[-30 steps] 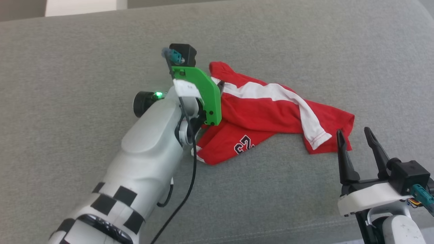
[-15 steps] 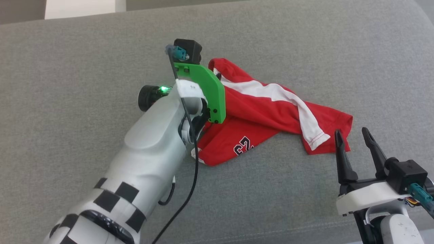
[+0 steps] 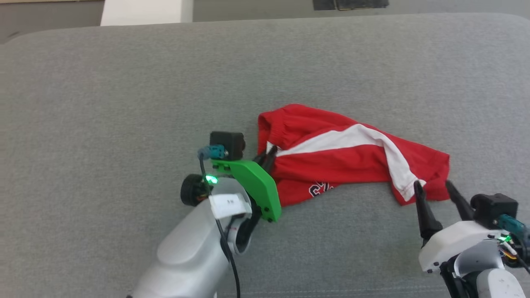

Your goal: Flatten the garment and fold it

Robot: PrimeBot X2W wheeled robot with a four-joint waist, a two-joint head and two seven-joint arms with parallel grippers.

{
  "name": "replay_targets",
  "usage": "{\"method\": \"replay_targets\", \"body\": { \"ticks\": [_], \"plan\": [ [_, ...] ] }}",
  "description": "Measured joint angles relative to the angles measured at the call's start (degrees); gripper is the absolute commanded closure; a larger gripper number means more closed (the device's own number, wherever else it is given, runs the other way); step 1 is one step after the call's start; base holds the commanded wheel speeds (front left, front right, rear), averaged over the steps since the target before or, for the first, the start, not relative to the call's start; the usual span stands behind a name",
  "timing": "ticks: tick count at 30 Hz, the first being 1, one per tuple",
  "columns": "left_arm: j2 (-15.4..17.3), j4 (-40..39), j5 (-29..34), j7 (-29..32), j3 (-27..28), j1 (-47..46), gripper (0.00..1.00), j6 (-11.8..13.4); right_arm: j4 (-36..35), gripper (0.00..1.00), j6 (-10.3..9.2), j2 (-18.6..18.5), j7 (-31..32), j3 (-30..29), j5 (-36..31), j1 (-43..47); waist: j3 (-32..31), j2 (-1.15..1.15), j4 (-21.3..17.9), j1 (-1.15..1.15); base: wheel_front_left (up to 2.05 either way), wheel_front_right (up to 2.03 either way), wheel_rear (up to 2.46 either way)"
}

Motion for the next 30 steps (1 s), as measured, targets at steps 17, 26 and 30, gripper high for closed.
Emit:
{"method": "replay_targets", "body": {
  "ticks": [17, 26, 30],
  "plan": [
    [2.5, -10.2, 0.0, 1.4, -0.9, 3.4, 1.00, 3.3, 7.2, 1.00, 0.00, 0.1, 13.0, 2.8, 3.5, -6.1, 2.4, 0.00, 2.8, 0.00, 0.00, 0.00, 0.00],
    [3.0, -11.9, -0.3, 0.5, -0.3, 4.8, 1.00, 3.3, 0.9, 1.00, 0.00, 0.1, 12.1, 3.0, 4.1, -4.3, 0.7, 0.00, 2.6, 0.00, 0.00, 0.00, 0.00],
    [3.8, -14.3, -3.6, 0.1, 2.0, 4.8, 1.00, 1.2, -5.2, 1.00, 0.00, 0.0, 14.8, 3.1, 3.3, -4.4, 0.0, 0.00, 1.8, 0.00, 0.00, 0.00, 0.00]
  ]
}}
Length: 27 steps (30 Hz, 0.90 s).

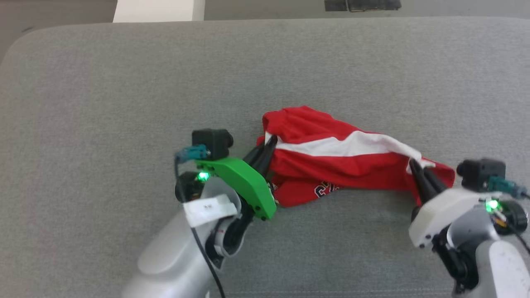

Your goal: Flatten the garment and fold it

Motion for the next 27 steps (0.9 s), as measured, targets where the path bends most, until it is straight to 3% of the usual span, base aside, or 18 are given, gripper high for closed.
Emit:
{"method": "replay_targets", "body": {
  "ticks": [6, 12, 17, 27],
  "plan": [
    [3.0, -1.7, -4.6, 3.9, 4.9, -7.1, 1.00, -4.2, -4.8, 1.00, 0.00, -1.0, 8.3, 2.7, -4.1, -10.2, 0.4, 0.00, -1.5, 0.00, 0.00, 0.00, 0.00],
    [5.1, 0.5, -9.3, 8.4, 11.3, -20.0, 1.00, -5.9, -1.1, 1.00, 0.00, -5.8, 12.9, 6.8, -3.0, -27.6, 3.8, 0.00, -2.5, 0.00, 0.00, 0.00, 0.00],
    [5.4, 4.4, -10.3, 8.3, 15.8, -30.9, 1.00, -5.7, 5.0, 1.00, 0.00, -7.4, 11.2, 7.5, -2.9, -42.3, 7.7, 0.00, -3.3, 0.00, 0.00, 0.00, 0.00],
    [6.1, 9.7, -6.5, -2.9, 22.2, -49.9, 1.00, -4.4, 13.8, 1.00, 0.03, -6.1, -0.2, 5.7, -7.7, -64.7, 15.5, 0.00, -4.5, 0.01, 0.00, 0.00, 0.00]
  ]
}}
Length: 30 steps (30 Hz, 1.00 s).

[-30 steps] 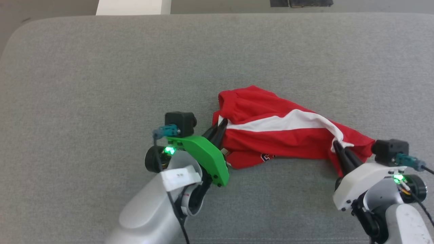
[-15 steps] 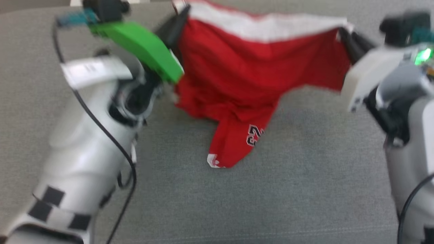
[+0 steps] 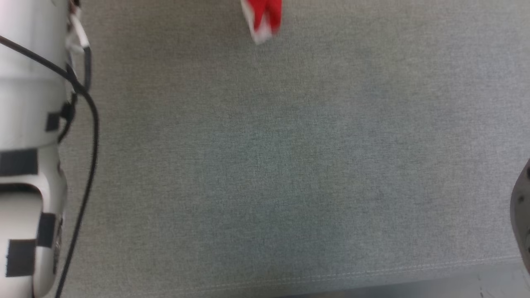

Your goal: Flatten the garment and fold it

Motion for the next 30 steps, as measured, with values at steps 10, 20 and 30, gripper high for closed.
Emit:
{"method": "replay_targets", "body": {
  "ticks": [10, 20, 30],
  "plan": [
    [-0.3, 4.5, 1.0, -5.9, 0.4, -4.3, 1.00, -3.4, 7.2, 1.00, 0.01, 0.6, -9.3, -0.5, -4.1, -8.6, 3.1, 0.00, -0.3, -0.01, 0.00, 0.00, 0.00],
    [-0.7, 7.3, 1.5, -2.6, -8.0, 15.3, 1.00, -8.2, 11.8, 1.00, 0.00, -0.3, -5.8, 5.4, 3.6, 9.3, 1.1, 0.00, 0.9, -0.01, 0.00, 0.00, 0.00],
    [0.9, -3.8, -3.9, 2.1, -14.5, 44.5, 1.00, -9.6, -4.0, 1.00, 0.00, -7.1, 7.2, 6.6, 14.2, 43.5, -6.0, 0.00, 2.0, -0.02, 0.00, 0.00, 0.00]
  ]
}}
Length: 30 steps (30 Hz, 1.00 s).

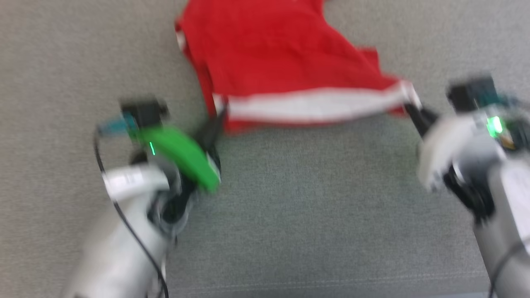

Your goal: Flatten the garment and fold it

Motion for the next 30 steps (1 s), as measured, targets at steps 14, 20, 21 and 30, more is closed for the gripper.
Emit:
{"method": "replay_targets", "body": {
  "ticks": [14, 20, 21, 30],
  "plan": [
    [6.0, -17.1, -2.6, 4.0, -4.2, 27.4, 1.00, 10.3, -21.8, 1.00, 0.00, 7.7, 17.1, -14.7, -0.8, 36.1, -8.5, 0.00, 2.0, 0.00, 0.00, 0.00, 0.00],
    [7.5, -22.5, -3.0, 5.4, -6.1, 33.2, 1.00, 12.7, -28.5, 1.00, -0.01, 10.1, 21.8, -18.0, -1.4, 42.4, -10.6, 0.00, 2.9, 0.00, 0.00, 0.00, 0.00],
    [7.4, -23.5, -2.8, 4.8, -6.1, 33.2, 1.00, 12.7, -29.9, 1.00, -0.01, 10.1, 21.8, -18.2, -1.9, 42.3, -10.8, 0.00, 3.1, 0.00, 0.00, 0.00, 0.00],
    [1.5, -25.9, -0.6, 0.9, -5.6, 25.4, 1.00, 10.5, -32.6, 1.00, -0.01, 4.6, 20.1, -16.7, -3.9, 30.9, -10.4, 0.00, 5.4, 0.00, 0.00, 0.00, 0.00]
  ]
}}
